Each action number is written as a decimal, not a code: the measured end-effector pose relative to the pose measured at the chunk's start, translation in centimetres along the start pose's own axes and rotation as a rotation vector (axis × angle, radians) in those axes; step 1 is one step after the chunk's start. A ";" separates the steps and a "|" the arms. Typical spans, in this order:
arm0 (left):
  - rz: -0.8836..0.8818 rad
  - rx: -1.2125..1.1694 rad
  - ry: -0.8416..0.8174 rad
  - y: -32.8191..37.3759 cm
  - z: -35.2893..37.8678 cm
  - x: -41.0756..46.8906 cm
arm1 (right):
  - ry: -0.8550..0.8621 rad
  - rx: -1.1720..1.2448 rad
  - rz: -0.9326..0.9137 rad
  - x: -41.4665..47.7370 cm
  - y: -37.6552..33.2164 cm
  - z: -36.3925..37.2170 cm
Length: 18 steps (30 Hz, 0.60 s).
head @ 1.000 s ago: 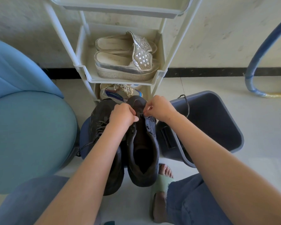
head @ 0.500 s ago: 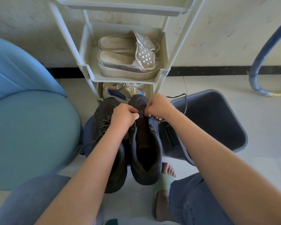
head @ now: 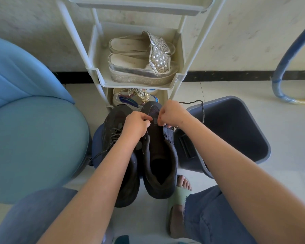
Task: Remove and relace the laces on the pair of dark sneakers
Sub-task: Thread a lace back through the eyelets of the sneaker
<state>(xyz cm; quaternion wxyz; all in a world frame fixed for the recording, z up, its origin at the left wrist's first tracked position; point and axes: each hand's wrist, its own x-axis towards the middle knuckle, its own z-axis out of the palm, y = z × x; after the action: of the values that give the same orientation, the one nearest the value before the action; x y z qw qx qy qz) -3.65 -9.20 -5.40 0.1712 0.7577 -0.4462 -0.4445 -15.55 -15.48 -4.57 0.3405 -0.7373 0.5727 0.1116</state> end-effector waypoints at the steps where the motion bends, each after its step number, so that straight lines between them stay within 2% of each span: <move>1: 0.000 -0.004 -0.003 0.0 0.0 0.0 | 0.022 0.000 0.021 0.2 0.1 0.1; 3: 0.000 -0.010 -0.004 0.0 0.0 -0.1 | 0.066 0.006 0.058 0.6 0.3 0.2; 7: 0.017 -0.024 0.004 -0.2 0.1 -0.2 | -0.004 -0.035 0.061 0.6 0.8 -0.2; 13: 0.018 -0.027 0.011 -0.3 0.2 -0.2 | 0.033 -0.091 -0.041 0.3 0.8 -0.2; 18: 0.023 -0.011 0.019 -0.2 0.2 -0.1 | 0.108 0.070 -0.016 0.3 1.1 0.3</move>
<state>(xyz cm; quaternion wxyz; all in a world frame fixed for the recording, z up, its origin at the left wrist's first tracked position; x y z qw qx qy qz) -3.75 -8.98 -5.63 0.1848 0.7557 -0.4509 -0.4375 -16.42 -15.62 -5.43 0.3357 -0.7344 0.5879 0.0487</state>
